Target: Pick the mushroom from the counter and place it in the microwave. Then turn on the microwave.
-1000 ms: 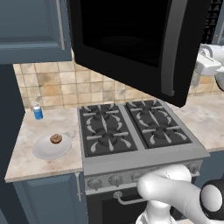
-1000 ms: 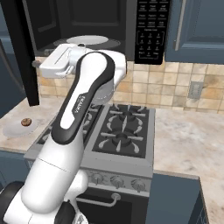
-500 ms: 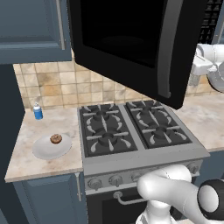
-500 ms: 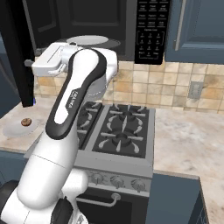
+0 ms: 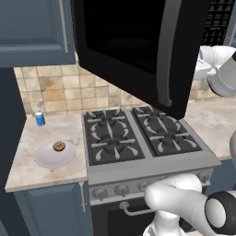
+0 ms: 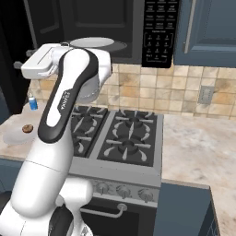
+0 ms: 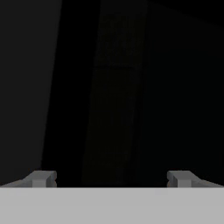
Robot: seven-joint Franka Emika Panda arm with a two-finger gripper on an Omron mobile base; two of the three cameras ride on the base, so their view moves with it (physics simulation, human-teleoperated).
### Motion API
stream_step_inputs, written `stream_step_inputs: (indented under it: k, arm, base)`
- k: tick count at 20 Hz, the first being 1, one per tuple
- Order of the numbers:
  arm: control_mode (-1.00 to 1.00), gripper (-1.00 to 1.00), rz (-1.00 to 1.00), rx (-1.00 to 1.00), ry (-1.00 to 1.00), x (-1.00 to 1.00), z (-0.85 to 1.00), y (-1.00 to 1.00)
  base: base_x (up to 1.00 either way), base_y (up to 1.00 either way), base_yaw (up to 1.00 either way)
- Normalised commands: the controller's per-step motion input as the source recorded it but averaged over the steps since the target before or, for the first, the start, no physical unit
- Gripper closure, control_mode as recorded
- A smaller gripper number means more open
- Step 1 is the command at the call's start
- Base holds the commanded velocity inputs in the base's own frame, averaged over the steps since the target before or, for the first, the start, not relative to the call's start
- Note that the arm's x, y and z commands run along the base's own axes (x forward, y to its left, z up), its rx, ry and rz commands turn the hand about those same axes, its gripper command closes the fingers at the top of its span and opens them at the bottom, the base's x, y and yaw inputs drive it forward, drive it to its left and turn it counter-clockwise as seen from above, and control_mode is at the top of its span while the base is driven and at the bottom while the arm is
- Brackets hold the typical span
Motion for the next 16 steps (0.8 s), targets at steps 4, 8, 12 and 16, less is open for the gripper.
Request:
stream_step_inputs:
  k: [4, 8, 12, 16]
  arm:
    - [-1.00, -1.00, 0.02, 0.00, 0.00, 0.00, 0.00, 0.35]
    - [-1.00, -1.00, 0.02, 0.00, 0.00, 0.00, 0.00, 0.36]
    - [-1.00, -1.00, 0.01, 0.00, 0.00, 0.00, 0.00, 0.37]
    - [-1.00, -1.00, 0.00, 0.00, 0.00, 0.00, 0.00, 0.34]
  base:
    - [0.00, 0.00, 0.00]
    - [0.00, 0.00, 0.00]
    - [0.00, 0.00, 0.00]
    - [0.00, 0.00, 0.00]
